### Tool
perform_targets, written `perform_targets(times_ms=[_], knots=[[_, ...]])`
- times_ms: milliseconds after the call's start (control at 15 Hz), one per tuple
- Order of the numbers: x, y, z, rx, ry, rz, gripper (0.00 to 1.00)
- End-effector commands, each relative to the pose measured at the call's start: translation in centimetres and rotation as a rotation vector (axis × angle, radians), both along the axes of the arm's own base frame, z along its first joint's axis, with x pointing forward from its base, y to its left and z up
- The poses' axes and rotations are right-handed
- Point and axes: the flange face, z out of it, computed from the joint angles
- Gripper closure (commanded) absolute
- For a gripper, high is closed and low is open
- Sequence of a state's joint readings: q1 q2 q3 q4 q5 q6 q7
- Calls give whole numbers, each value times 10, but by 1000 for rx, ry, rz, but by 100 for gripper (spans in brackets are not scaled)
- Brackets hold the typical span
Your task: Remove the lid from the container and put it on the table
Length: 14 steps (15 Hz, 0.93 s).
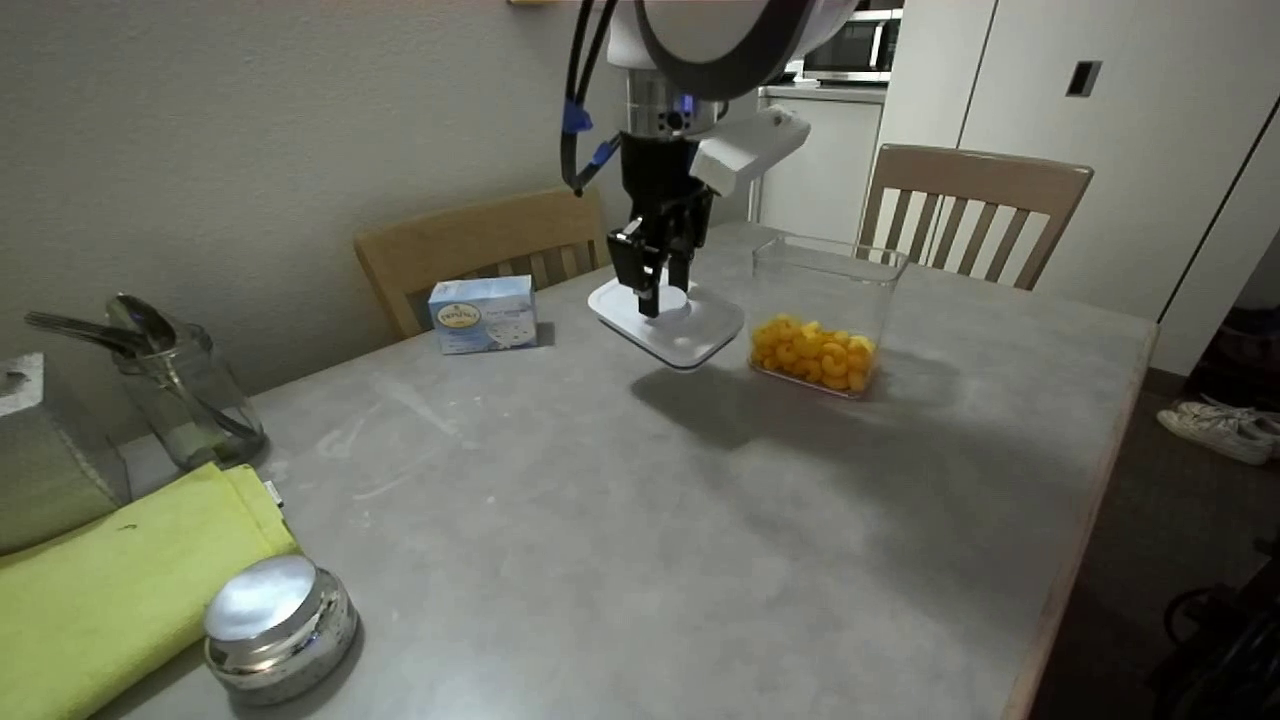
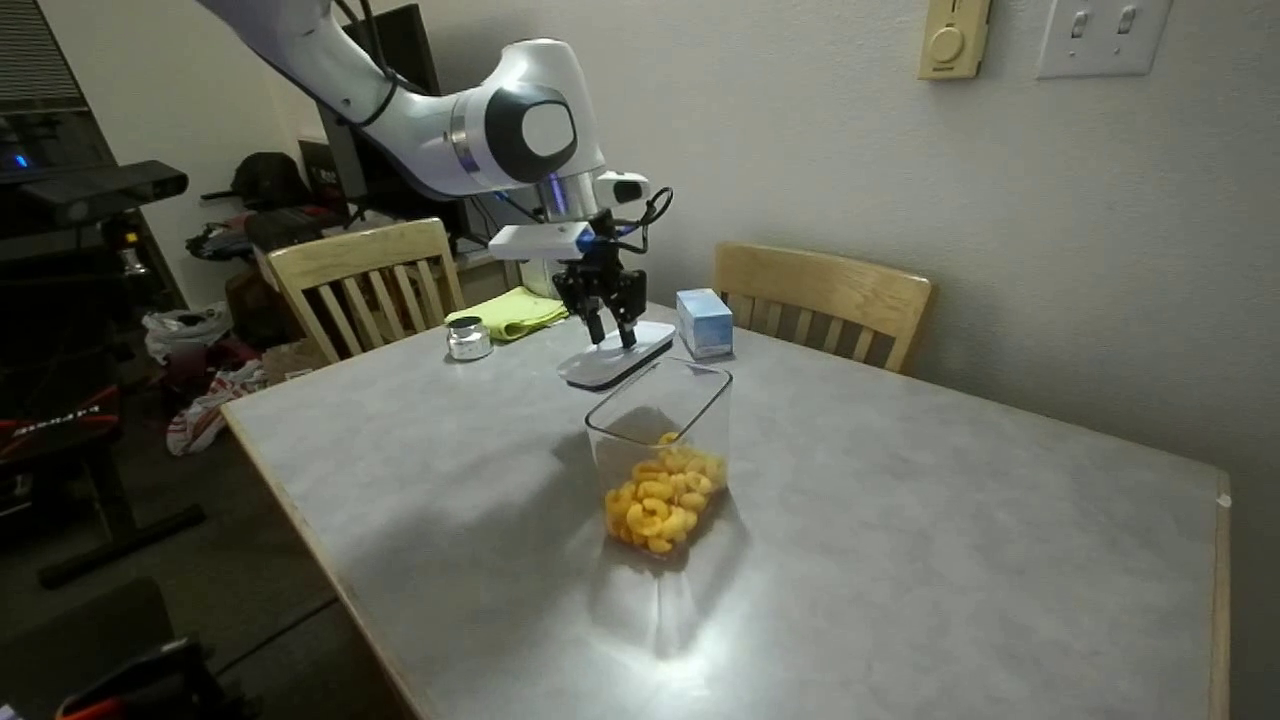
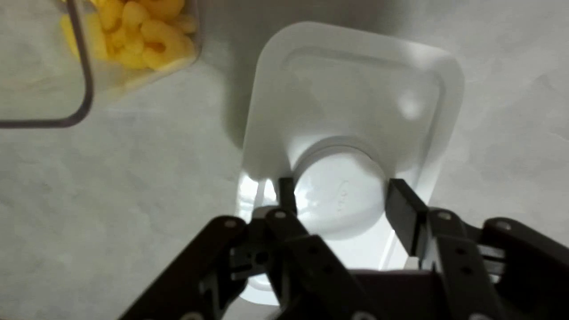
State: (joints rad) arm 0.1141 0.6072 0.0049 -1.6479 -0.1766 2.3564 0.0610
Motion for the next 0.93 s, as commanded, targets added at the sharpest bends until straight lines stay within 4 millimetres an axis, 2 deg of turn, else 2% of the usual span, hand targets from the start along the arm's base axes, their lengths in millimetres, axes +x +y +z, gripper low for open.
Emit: perform_targets(times_ms=[0,267,600,867], knots=[[-2,8,-19,40,20,-36,71],[-11,21,-40,87,48,-80,71],[-27,38,-56,128,55,-83,71],[-45,42,-76,126,37,-39,71]])
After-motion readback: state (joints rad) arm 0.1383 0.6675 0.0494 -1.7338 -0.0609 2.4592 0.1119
